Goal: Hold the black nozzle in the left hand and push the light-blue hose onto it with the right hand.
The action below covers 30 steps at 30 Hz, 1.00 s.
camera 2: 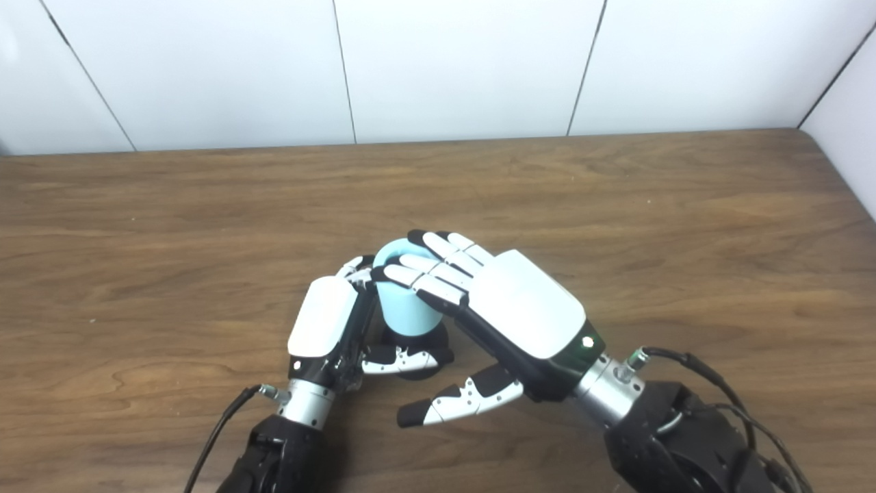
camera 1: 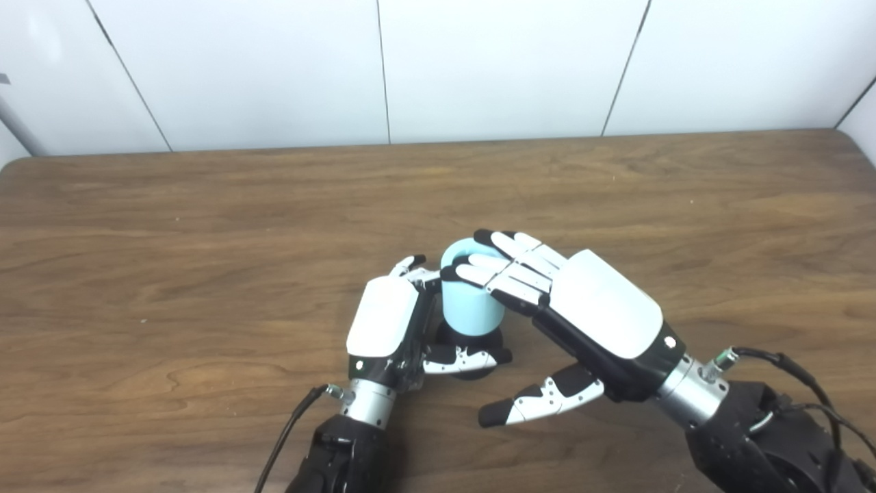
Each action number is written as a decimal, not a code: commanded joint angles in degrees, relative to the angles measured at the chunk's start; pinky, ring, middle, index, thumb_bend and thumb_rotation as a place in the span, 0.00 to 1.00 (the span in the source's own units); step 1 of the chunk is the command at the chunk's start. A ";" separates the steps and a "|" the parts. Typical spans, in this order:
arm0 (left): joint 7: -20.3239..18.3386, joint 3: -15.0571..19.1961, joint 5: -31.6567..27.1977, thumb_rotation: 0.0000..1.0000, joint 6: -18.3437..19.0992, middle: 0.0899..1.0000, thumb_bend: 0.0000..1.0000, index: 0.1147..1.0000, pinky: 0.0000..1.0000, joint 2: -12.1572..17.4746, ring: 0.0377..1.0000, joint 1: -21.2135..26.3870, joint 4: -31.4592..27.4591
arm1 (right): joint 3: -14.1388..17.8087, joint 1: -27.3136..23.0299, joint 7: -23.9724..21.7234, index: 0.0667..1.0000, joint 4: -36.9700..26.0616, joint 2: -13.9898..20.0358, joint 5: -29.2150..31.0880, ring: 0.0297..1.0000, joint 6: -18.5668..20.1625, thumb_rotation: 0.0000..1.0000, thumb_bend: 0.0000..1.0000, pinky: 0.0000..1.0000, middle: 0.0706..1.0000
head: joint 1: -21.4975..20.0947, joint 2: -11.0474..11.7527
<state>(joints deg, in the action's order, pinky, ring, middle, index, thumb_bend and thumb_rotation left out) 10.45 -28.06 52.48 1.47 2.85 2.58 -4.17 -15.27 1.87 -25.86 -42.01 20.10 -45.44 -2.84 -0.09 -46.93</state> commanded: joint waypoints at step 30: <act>-2.18 -0.03 -0.37 0.00 1.32 0.38 0.52 0.46 0.87 0.54 0.61 -2.04 1.99 | 3.57 -4.33 -4.48 0.86 -2.57 0.06 4.11 0.94 2.46 0.85 0.54 0.95 0.90 | -0.19 0.06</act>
<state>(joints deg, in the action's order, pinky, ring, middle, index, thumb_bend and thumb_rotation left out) 10.50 -27.81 51.71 1.48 2.68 2.12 -4.25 -12.68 -1.02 -30.06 -43.31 20.21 -41.95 -0.98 -0.26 -46.85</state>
